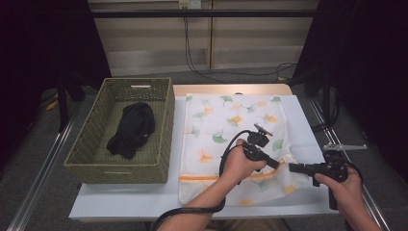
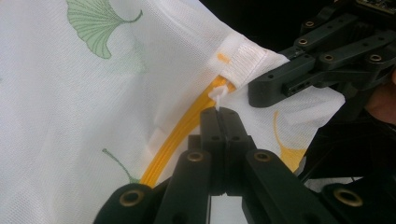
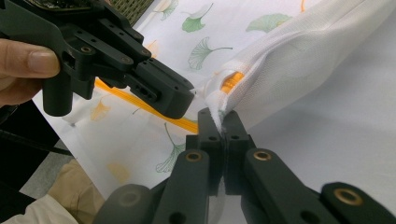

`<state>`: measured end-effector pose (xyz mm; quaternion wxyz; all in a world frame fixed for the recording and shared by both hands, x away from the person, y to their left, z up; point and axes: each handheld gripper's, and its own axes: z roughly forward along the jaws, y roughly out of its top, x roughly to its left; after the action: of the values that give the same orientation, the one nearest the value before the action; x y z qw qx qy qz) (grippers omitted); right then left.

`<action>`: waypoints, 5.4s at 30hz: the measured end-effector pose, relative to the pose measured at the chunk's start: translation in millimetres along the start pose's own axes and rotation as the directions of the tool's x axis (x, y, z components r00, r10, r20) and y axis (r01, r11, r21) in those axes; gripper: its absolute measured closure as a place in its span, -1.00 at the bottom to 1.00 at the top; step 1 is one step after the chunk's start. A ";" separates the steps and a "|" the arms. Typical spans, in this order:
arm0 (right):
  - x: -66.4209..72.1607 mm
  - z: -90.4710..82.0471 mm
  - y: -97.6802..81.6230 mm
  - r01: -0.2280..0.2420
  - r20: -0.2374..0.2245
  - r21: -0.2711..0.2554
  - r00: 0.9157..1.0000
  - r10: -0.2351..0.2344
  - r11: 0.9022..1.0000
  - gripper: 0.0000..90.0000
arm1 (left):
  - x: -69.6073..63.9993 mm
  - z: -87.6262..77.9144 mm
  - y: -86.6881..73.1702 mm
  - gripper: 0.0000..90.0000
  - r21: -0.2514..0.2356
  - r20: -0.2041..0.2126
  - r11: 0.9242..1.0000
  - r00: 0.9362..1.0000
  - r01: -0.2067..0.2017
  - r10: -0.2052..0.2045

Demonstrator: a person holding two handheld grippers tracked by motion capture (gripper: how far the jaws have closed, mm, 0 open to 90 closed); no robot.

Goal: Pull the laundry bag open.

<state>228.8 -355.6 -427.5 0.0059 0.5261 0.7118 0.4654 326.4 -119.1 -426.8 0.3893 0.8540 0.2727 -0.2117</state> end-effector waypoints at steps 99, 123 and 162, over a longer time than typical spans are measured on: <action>-8.3 -14.3 -3.2 -0.021 0.034 -0.047 0.999 0.022 0.999 1.00 | 38.4 -63.4 -24.2 1.00 0.073 -0.044 0.994 0.996 0.086 -0.083; -8.3 -14.2 -3.0 -0.020 0.038 -0.047 0.999 0.022 0.999 1.00 | 47.7 -81.1 -29.5 1.00 0.075 -0.054 0.992 0.994 0.099 -0.095; -8.2 -15.5 -3.4 -0.011 0.037 -0.051 0.999 0.013 0.999 1.00 | 59.3 -106.6 -36.3 1.00 0.081 -0.071 0.989 0.990 0.127 -0.121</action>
<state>222.2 -372.0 -424.9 0.0297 0.5388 0.6963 0.4732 364.6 1.8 -416.0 0.3293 0.8577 0.3287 -0.2186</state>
